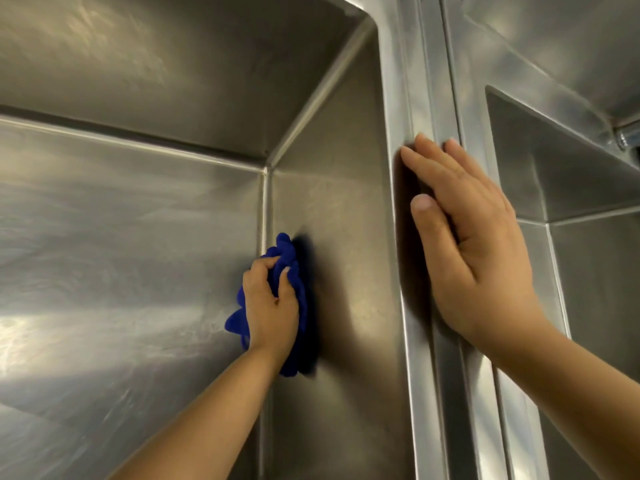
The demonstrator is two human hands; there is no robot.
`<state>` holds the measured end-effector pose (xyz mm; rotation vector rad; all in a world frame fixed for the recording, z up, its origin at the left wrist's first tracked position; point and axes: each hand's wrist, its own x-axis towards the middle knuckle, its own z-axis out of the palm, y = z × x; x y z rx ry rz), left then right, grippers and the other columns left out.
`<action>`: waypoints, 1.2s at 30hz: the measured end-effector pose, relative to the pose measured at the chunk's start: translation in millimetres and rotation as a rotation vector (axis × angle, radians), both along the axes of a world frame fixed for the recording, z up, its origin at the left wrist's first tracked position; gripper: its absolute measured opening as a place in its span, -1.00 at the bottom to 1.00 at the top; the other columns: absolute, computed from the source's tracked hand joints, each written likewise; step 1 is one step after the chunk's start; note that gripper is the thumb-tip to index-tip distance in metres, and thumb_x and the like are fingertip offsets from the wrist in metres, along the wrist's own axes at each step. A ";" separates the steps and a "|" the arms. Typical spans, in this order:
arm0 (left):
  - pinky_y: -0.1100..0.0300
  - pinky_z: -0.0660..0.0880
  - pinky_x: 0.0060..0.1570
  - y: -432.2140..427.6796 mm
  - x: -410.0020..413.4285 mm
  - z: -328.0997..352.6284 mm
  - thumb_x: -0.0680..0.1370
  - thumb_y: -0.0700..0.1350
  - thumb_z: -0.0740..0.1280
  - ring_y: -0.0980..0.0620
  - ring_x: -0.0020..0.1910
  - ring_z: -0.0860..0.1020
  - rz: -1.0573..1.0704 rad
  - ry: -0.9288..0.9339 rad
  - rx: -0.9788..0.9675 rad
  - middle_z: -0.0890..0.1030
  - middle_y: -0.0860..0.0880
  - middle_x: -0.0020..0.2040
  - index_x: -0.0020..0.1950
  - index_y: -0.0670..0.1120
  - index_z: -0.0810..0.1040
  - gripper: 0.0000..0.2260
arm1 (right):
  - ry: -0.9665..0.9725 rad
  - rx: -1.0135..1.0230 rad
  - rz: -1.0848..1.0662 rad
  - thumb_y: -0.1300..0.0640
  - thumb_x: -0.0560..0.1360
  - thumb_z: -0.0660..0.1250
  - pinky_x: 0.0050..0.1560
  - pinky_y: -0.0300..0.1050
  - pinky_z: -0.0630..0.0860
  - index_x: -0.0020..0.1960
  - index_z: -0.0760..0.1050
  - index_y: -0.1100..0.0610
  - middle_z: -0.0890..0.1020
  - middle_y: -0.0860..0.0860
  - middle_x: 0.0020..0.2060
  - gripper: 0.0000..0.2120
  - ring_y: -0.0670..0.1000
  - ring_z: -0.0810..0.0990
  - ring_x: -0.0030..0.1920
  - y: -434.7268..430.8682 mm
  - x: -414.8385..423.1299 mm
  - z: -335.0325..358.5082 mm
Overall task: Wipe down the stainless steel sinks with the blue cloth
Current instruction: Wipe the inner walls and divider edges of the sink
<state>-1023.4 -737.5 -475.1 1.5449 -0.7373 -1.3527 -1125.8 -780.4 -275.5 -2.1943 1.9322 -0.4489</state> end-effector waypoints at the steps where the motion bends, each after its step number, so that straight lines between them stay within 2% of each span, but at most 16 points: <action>1: 0.07 0.41 0.21 -3.8 1.5 -7.7 0.58 -0.15 0.23 0.05 0.10 0.47 -0.007 -0.005 0.042 0.51 -0.03 0.09 0.05 0.04 0.43 -0.89 | -0.001 -0.001 0.000 0.09 0.60 0.11 0.43 0.24 0.18 0.42 0.37 -0.01 0.37 -0.11 0.43 -0.60 -0.09 0.18 0.51 0.0 0.3 -0.1; 3: -0.01 0.42 0.21 -7.2 4.3 -9.0 0.60 -0.23 0.22 -0.01 0.09 0.48 -0.029 0.007 0.092 0.51 -0.06 0.10 0.05 0.02 0.43 -0.86 | 0.004 -0.005 0.000 0.08 0.60 0.09 0.43 0.25 0.18 0.42 0.36 -0.01 0.37 -0.11 0.43 -0.60 -0.09 0.18 0.51 0.2 1.0 -0.1; 6: 0.33 0.39 0.08 4.2 6.8 9.2 0.60 -0.21 0.23 0.17 0.04 0.48 -0.068 0.036 0.041 0.50 0.05 0.06 0.00 0.19 0.40 -0.75 | 0.018 -0.011 0.003 0.06 0.59 0.08 0.43 0.26 0.19 0.42 0.34 -0.04 0.37 -0.11 0.44 -0.60 -0.08 0.18 0.51 -0.1 2.3 0.1; 9: 0.46 0.32 0.04 18.0 7.3 2.9 0.59 -0.22 0.25 0.27 0.03 0.46 -0.075 0.031 -0.033 0.48 0.11 0.05 0.00 0.22 0.38 -0.71 | 0.024 -0.007 0.005 0.06 0.60 0.09 0.43 0.25 0.18 0.43 0.34 -0.05 0.36 -0.11 0.44 -0.60 -0.08 0.17 0.51 0.5 2.1 -0.5; 10: 0.43 0.33 0.07 16.3 7.2 -8.1 0.59 -0.22 0.25 0.25 0.04 0.46 -0.066 0.010 -0.025 0.48 0.09 0.05 0.01 0.21 0.38 -0.72 | 0.021 -0.004 0.006 0.07 0.60 0.09 0.44 0.25 0.18 0.43 0.34 -0.04 0.36 -0.12 0.44 -0.60 -0.09 0.17 0.51 0.9 1.6 -0.2; 13: 0.05 0.42 0.16 2.1 9.0 -39.9 0.56 -0.28 0.26 0.02 0.04 0.48 -0.053 -0.037 0.092 0.51 -0.03 0.05 0.03 0.03 0.42 -0.80 | -0.003 0.005 0.015 0.10 0.61 0.10 0.44 0.23 0.19 0.43 0.35 -0.01 0.36 -0.12 0.44 -0.61 -0.11 0.17 0.50 0.4 0.5 0.8; 15: -0.03 0.42 0.19 -2.9 10.5 -45.0 0.56 -0.27 0.26 -0.05 0.08 0.49 -0.083 -0.017 0.160 0.52 -0.09 0.08 0.05 0.00 0.42 -0.82 | -0.001 0.006 0.013 0.09 0.61 0.08 0.44 0.22 0.19 0.43 0.36 0.00 0.37 -0.11 0.44 -0.61 -0.09 0.18 0.51 -0.4 -0.6 1.1; 18: 0.04 0.44 0.17 3.1 17.0 -16.1 0.59 -0.18 0.26 -0.03 0.06 0.53 -0.113 0.055 0.198 0.55 -0.04 0.06 0.03 0.06 0.42 -0.86 | 0.033 0.009 -0.003 0.05 0.61 0.05 0.45 0.23 0.17 0.44 0.35 -0.01 0.36 -0.11 0.44 -0.59 -0.07 0.17 0.51 -0.5 0.5 1.1; 20: 0.21 0.46 0.10 16.7 24.7 24.5 0.60 -0.17 0.26 0.18 -0.02 0.53 -0.119 0.114 0.144 0.55 0.07 0.01 -0.01 0.13 0.42 -0.83 | 0.072 0.026 -0.011 0.06 0.62 0.05 0.47 0.23 0.13 0.45 0.32 -0.01 0.34 -0.09 0.46 -0.59 -0.05 0.14 0.52 2.7 7.1 2.1; 22: 0.44 0.43 -0.05 34.6 32.0 74.7 0.60 -0.17 0.27 0.30 -0.05 0.52 -0.138 0.166 0.057 0.54 0.13 0.01 0.01 0.16 0.42 -0.81 | 0.049 0.061 -0.066 0.08 0.62 0.04 0.52 0.16 -0.01 0.47 0.30 0.00 0.32 -0.09 0.46 -0.58 -0.09 0.10 0.52 13.9 16.7 8.6; 24: 0.50 0.39 -0.08 58.6 36.5 115.6 0.59 -0.15 0.28 0.31 -0.04 0.52 -0.144 0.190 -0.066 0.54 0.16 -0.02 0.05 0.14 0.43 -0.83 | 0.041 0.072 -0.084 0.08 0.63 0.02 0.54 0.05 -0.13 0.47 0.29 0.00 0.32 -0.09 0.46 -0.58 -0.12 0.09 0.52 32.9 22.7 14.1; 27: 0.48 0.38 0.02 89.5 28.2 144.6 0.54 0.02 0.28 0.23 0.07 0.51 -0.192 0.185 -0.205 0.50 0.24 0.04 0.10 0.17 0.41 -0.85 | 0.153 0.069 -0.031 0.05 0.63 -0.05 0.53 0.12 -0.13 0.49 0.26 0.00 0.27 -0.11 0.47 -0.56 -0.10 0.05 0.53 57.6 20.0 8.7; 29: 0.48 0.36 0.05 93.3 18.4 136.4 0.51 0.08 0.21 0.21 0.09 0.49 -0.194 0.134 -0.242 0.45 0.27 0.06 0.11 0.23 0.38 -0.82 | 0.161 0.078 -0.051 0.04 0.63 -0.07 0.53 0.12 -0.08 0.50 0.22 -0.01 0.20 -0.16 0.47 -0.55 -0.11 0.01 0.53 61.6 17.4 1.2; 32: 0.45 0.33 0.09 79.5 13.8 103.9 0.53 0.04 0.19 0.21 0.10 0.45 -0.144 0.071 -0.226 0.43 0.26 0.06 0.10 0.35 0.34 -0.78 | 0.151 0.049 -0.070 0.05 0.63 -0.05 0.52 0.11 -0.03 0.49 0.25 0.02 0.23 -0.16 0.45 -0.55 -0.07 0.05 0.53 58.5 22.0 -2.5; 36: 0.30 0.34 0.08 72.2 14.2 98.6 0.61 -0.13 0.21 0.29 0.08 0.40 -0.145 0.065 -0.061 0.38 0.23 0.07 0.02 0.26 0.32 -0.75 | 0.145 0.046 -0.081 0.06 0.62 -0.05 0.51 0.17 -0.02 0.49 0.27 0.06 0.29 -0.06 0.47 -0.55 -0.04 0.08 0.52 60.7 21.9 -2.5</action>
